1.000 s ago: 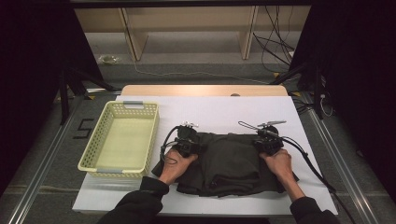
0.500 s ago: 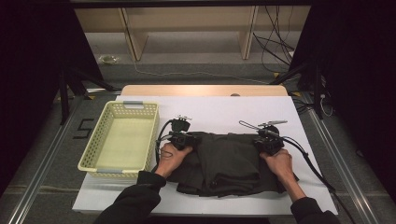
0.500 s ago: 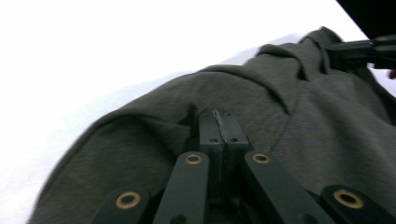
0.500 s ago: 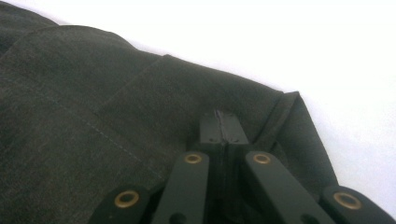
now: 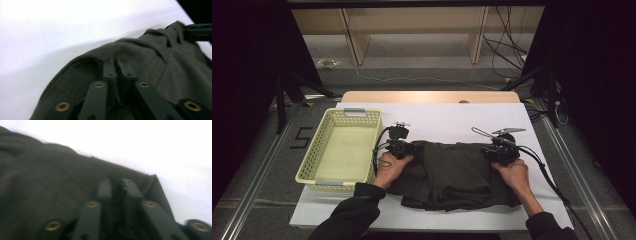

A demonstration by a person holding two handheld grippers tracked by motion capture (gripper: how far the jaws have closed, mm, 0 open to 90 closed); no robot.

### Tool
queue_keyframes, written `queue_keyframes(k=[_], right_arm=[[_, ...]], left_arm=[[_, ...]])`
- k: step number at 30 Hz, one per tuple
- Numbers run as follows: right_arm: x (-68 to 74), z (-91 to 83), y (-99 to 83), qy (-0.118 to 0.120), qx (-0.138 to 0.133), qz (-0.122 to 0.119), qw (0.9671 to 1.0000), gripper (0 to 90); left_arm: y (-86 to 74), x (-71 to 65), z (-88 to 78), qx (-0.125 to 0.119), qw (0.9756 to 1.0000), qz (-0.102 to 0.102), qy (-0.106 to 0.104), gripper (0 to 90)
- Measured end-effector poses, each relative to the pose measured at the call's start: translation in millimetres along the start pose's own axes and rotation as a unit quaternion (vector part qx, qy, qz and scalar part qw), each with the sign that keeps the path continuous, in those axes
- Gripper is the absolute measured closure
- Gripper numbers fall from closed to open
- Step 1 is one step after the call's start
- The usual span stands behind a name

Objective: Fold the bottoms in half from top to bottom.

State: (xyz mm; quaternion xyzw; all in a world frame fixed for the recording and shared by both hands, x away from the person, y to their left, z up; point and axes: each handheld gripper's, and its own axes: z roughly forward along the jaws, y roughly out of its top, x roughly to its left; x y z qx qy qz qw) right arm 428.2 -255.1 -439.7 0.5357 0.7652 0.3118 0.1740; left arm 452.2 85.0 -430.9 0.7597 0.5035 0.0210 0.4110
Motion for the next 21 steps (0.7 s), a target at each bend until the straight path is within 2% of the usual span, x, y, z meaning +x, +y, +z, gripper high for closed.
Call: queue_keyframes(k=[2,3,4,7,10,11,13,17,21], right_arm=[[-4.4,-13.0,1.2,0.016,-0.021,0.003,0.9996,56.5],[-5.4,-16.0,1.2,0.017,-0.023,0.003,0.9996,54.4],[-6.9,-20.4,1.3,0.017,-0.027,0.004,0.9995,51.4],[-9.5,-24.7,1.6,0.022,-0.025,0.004,0.9994,46.7],[-12.9,-30.9,-0.6,0.014,-0.024,-0.007,0.9996,39.8],[-13.9,-32.3,-1.1,0.015,-0.023,-0.006,0.9996,38.4],[-14.9,-35.2,-2.3,0.017,-0.025,-0.004,0.9995,35.6],[-15.9,-41.0,-5.4,0.023,-0.029,-0.001,0.9993,30.8],[-18.0,-45.9,-8.5,0.032,-0.033,0.007,0.9989,26.4]], left_arm=[[3.9,-2.7,-11.6,-0.005,0.9999,0.009,0.012,69.5],[3.9,-2.7,-11.6,-0.005,0.9999,0.009,0.012,65.9],[5.8,-3.8,-17.5,-0.002,0.9997,0.01,0.02,59.8],[5.8,-4.6,-21.4,0.0,0.9995,0.014,0.028,51.6],[3.8,-5.8,-26.2,0.01,0.9987,0.012,0.049,41.9],[3.8,-5.8,-26.2,0.01,0.9987,0.012,0.049,39.5],[1.5,-8.0,-26.7,0.018,0.9976,0.014,0.065,35.3],[-2.3,-8.1,-26.0,0.028,0.9968,0.006,0.075,29.0],[-5.9,-5.8,-26.8,0.035,0.997,-0.002,0.068,24.2]])
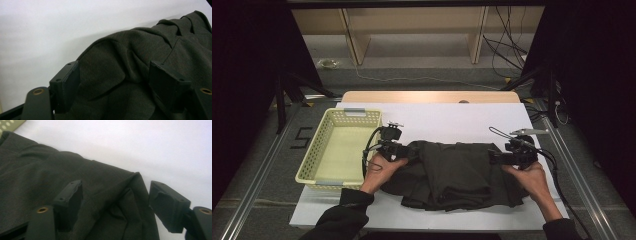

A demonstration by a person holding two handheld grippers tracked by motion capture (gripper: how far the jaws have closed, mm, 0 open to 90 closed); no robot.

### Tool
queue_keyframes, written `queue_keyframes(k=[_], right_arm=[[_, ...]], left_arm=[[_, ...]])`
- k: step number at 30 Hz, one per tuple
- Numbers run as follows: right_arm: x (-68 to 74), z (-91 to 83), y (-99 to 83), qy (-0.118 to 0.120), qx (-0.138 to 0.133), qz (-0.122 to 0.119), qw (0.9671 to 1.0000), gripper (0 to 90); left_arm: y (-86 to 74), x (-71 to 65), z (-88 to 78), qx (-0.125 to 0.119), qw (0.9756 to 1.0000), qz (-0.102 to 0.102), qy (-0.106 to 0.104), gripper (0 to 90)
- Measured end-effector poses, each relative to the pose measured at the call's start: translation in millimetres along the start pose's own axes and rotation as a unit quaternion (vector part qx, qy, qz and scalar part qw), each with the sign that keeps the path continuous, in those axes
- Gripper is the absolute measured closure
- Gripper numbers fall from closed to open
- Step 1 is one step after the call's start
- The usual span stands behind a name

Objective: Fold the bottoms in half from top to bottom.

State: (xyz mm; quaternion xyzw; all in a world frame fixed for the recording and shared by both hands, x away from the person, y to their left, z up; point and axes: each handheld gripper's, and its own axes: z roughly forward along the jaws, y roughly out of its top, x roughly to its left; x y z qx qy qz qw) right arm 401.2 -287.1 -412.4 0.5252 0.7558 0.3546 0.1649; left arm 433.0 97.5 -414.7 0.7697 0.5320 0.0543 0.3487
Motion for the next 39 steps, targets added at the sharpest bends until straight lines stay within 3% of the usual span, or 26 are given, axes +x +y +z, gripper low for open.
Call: queue_keyframes(k=[6,16,25,39], right_arm=[[-7.5,-5.3,-4.3,0.003,-0.006,0.02,0.9998,22.9],[-15.9,-8.6,-12.3,0.003,0.0,0.029,0.9996,20.6],[-17.5,-6.1,-15.4,0.008,0.008,0.025,0.9996,20.6],[-14.1,-3.5,-17.1,0.016,0.016,0.019,0.9996,21.5]], left_arm=[[-4.0,4.5,-1.5,0.002,0.9998,-0.017,-0.009,18.1],[-10.9,5.1,4.1,0.035,0.9988,-0.033,0.011,15.4],[-17.8,6.9,11.7,0.059,0.9972,-0.044,0.012,15.0],[-29.4,6.8,17.4,0.093,0.9944,-0.045,0.023,13.0]])
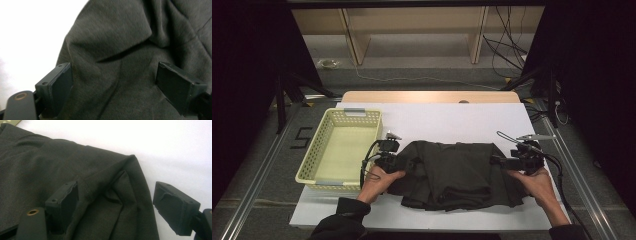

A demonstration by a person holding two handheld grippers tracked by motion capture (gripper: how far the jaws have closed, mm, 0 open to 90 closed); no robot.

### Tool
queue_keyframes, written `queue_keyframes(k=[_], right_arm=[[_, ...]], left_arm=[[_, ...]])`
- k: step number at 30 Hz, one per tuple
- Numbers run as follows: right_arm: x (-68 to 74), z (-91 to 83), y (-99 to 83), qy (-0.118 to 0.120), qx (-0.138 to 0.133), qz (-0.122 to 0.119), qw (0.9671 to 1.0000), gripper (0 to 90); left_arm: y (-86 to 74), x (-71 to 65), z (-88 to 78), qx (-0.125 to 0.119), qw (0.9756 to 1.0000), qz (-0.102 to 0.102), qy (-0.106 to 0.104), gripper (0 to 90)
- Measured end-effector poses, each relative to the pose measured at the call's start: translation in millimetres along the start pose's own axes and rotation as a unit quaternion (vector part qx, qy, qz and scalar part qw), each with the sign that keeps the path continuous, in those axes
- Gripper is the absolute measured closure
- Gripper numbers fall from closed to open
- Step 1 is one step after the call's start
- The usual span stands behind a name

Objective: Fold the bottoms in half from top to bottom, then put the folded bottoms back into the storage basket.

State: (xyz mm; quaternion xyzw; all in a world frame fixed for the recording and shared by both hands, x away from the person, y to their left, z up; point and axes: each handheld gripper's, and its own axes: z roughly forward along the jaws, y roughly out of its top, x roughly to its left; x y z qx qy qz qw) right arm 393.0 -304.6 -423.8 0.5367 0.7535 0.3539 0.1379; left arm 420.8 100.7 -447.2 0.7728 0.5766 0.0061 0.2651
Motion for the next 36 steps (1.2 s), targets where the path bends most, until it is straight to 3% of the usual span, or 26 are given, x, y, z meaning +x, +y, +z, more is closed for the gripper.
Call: queue_keyframes(k=[8,11,14,17,19,20,21,22,23,24,25,27,30,32,36], right_arm=[[0.7,-0.9,-0.8,0.004,0.001,-0.003,1.0,22.0],[0.5,0.7,-1.2,0.003,0.004,-0.003,1.0,22.2],[-0.2,1.4,-1.7,0.002,0.008,-0.006,0.9999,22.4],[-0.1,1.6,-1.5,0.002,0.008,-0.005,1.0,22.7],[-0.2,2.2,-1.7,0.002,0.01,-0.009,0.9999,22.8],[0.0,2.6,-1.7,0.001,0.011,-0.009,0.9999,22.8],[0.2,2.8,-1.9,0.0,0.012,-0.009,0.9999,22.9],[0.3,2.7,-2.0,0.0,0.013,-0.009,0.9999,23.0],[0.3,2.7,-2.2,-0.001,0.013,-0.01,0.9999,23.0],[0.4,2.4,-2.6,-0.004,0.015,-0.011,0.9998,23.1],[0.4,2.4,-2.9,-0.006,0.017,-0.01,0.9998,23.3],[-0.4,2.7,-3.5,-0.011,0.023,-0.01,0.9996,23.4],[-4.1,6.0,-5.0,-0.017,0.035,-0.005,0.9992,23.4],[-7.6,9.6,-6.2,-0.021,0.047,-0.002,0.9987,23.0],[-15.3,17.6,-9.9,-0.027,0.069,0.009,0.9972,21.7]], left_arm=[[-6.9,-1.5,8.1,0.019,0.9998,0.003,0.01,9.9],[-11.5,-1.4,15.6,0.04,0.9992,0.008,0.006,10.0],[-14.7,-4.5,18.8,0.043,0.9988,0.024,0.003,11.9],[-15.4,-5.2,17.8,0.044,0.9986,0.028,-0.007,20.6],[-17.4,-6.5,16.5,0.034,0.9987,0.034,-0.019,31.2],[-17.4,-6.8,16.3,0.036,0.9984,0.035,-0.026,37.8],[-17.7,-8.4,16.1,0.034,0.9983,0.044,-0.02,43.1],[-18.0,-8.6,16.1,0.033,0.9977,0.049,-0.033,52.9],[-18.0,-8.6,16.1,0.033,0.9977,0.049,-0.033,62.6],[-19.4,-10.0,20.4,0.041,0.9967,0.042,-0.056,68.6],[-19.7,-11.6,20.7,0.039,0.9967,0.049,-0.052,71.8],[-19.6,-12.5,20.6,0.04,0.9965,0.049,-0.055,75.9],[-21.0,-10.2,20.6,0.034,0.9961,0.029,-0.076,78.1],[-20.9,-6.8,20.2,0.035,0.9946,0.014,-0.096,78.5],[-21.8,-2.8,21.1,0.032,0.9928,-0.003,-0.115,78.3]])
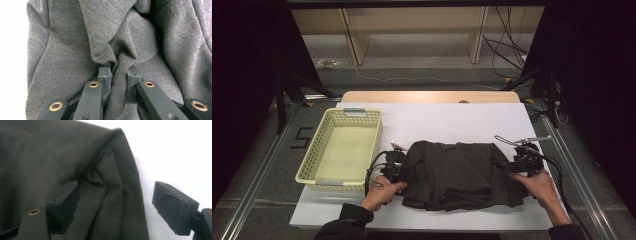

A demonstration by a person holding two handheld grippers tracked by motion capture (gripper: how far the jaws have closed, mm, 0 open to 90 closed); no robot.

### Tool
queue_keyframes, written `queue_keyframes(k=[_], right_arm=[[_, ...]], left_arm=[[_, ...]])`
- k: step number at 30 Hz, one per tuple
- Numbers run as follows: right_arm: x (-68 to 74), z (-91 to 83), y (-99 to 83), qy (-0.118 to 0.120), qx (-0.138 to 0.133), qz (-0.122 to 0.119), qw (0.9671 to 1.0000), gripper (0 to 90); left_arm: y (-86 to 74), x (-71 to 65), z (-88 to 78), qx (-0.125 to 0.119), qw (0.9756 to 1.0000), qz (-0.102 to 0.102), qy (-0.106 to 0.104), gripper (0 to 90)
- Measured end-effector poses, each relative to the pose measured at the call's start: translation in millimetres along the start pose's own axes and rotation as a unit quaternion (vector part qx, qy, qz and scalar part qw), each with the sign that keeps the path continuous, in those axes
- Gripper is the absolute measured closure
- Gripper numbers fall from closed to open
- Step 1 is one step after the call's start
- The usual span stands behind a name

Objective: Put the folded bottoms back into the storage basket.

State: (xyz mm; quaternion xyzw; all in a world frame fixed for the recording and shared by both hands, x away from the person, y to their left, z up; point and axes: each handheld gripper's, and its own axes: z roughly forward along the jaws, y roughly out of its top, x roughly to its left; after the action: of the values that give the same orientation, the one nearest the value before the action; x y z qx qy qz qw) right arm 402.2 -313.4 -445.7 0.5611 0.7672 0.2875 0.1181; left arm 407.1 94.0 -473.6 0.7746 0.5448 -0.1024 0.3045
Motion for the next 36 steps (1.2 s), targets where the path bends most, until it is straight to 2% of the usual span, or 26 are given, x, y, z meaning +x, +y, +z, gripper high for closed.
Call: queue_keyframes(k=[1,2,5,7,8,9,11,12,13,14,17,18,19,20,23,24,27,28,31,32,34,36], right_arm=[[-1.6,2.5,-0.9,0.004,0.007,0.003,1.0,21.3],[-3.0,5.7,-1.8,0.008,0.017,0.006,0.9998,20.3],[-2.2,10.4,-2.8,0.007,0.031,0.004,0.9995,19.1],[0.3,16.5,-4.0,0.007,0.052,0.003,0.9986,17.4],[0.3,16.5,-4.0,0.007,0.052,0.003,0.9986,17.4],[0.5,20.6,-5.3,0.009,0.067,0.004,0.9977,16.8],[0.2,21.5,-6.0,0.011,0.071,0.006,0.9974,16.3],[0.3,21.1,-6.6,0.012,0.069,0.006,0.9975,16.6],[0.3,21.1,-6.6,0.012,0.069,0.006,0.9975,16.6],[2.7,20.5,-7.9,0.012,0.073,0.006,0.9973,17.0],[6.3,19.5,-9.7,0.015,0.076,-0.001,0.997,18.6],[11.5,17.9,-11.1,0.026,0.081,-0.004,0.9964,20.6],[13.7,17.4,-11.5,0.03,0.084,-0.005,0.996,21.4],[17.1,17.3,-12.4,0.034,0.085,-0.009,0.9957,21.8],[21.1,17.1,-12.9,0.03,0.091,-0.015,0.9953,22.2],[20.8,16.8,-13.0,0.032,0.09,-0.015,0.9953,23.1],[20.5,16.6,-13.0,0.033,0.09,-0.015,0.9953,23.3],[21.3,16.5,-12.9,0.033,0.09,-0.013,0.9953,23.3],[21.4,16.6,-13.0,0.032,0.09,-0.014,0.9953,23.3],[21.4,16.7,-13.0,0.032,0.09,-0.014,0.9953,23.2],[21.4,16.7,-13.1,0.032,0.09,-0.014,0.9953,23.0],[21.7,17.6,-13.2,0.032,0.088,-0.016,0.9955,21.5]], left_arm=[[0.0,0.0,0.0,0.0,1.0,0.0,0.0,78.3],[-0.8,-0.5,-1.7,0.001,0.9998,-0.009,-0.019,78.4],[-1.6,-5.1,-2.2,0.0,0.9997,-0.002,-0.023,78.5],[-1.4,-4.6,-1.4,0.002,0.9998,-0.003,-0.022,78.3],[-1.3,-0.7,-1.4,0.004,0.9995,-0.012,-0.03,77.9],[-1.8,3.4,-0.9,0.002,0.9991,-0.024,-0.035,77.2],[-1.9,3.7,-0.7,0.003,0.9991,-0.026,-0.034,74.1],[-1.9,2.5,0.0,0.006,0.9998,-0.012,-0.016,71.2],[-1.9,2.5,0.0,0.006,0.9998,-0.012,-0.016,68.1],[-2.3,-0.2,0.6,0.009,0.9999,0.008,0.003,65.8],[-1.2,-1.5,-0.4,0.015,0.9998,0.011,0.001,56.1],[-0.1,-3.9,-3.5,0.008,0.9997,0.016,0.016,52.3],[-0.1,-3.9,-3.5,0.008,0.9997,0.016,0.016,50.1],[1.3,-4.5,-8.3,0.003,0.9994,0.021,0.026,47.6],[2.8,-5.4,-12.8,-0.006,0.9992,0.02,0.033,40.0],[4.3,-6.7,-17.4,-0.015,0.9979,0.029,0.056,37.6],[5.2,-6.1,-19.3,-0.022,0.9976,0.026,0.06,31.5],[6.0,-4.2,-18.1,-0.014,0.9975,0.026,0.064,28.7],[6.2,-1.6,-14.0,-0.01,0.9969,0.022,0.075,21.8],[6.0,0.9,-9.6,0.0,0.9967,0.019,0.079,19.6],[5.9,0.9,-7.1,0.005,0.9965,0.019,0.081,17.1],[6.7,-3.1,-2.1,0.012,0.9951,0.026,0.094,14.9]])
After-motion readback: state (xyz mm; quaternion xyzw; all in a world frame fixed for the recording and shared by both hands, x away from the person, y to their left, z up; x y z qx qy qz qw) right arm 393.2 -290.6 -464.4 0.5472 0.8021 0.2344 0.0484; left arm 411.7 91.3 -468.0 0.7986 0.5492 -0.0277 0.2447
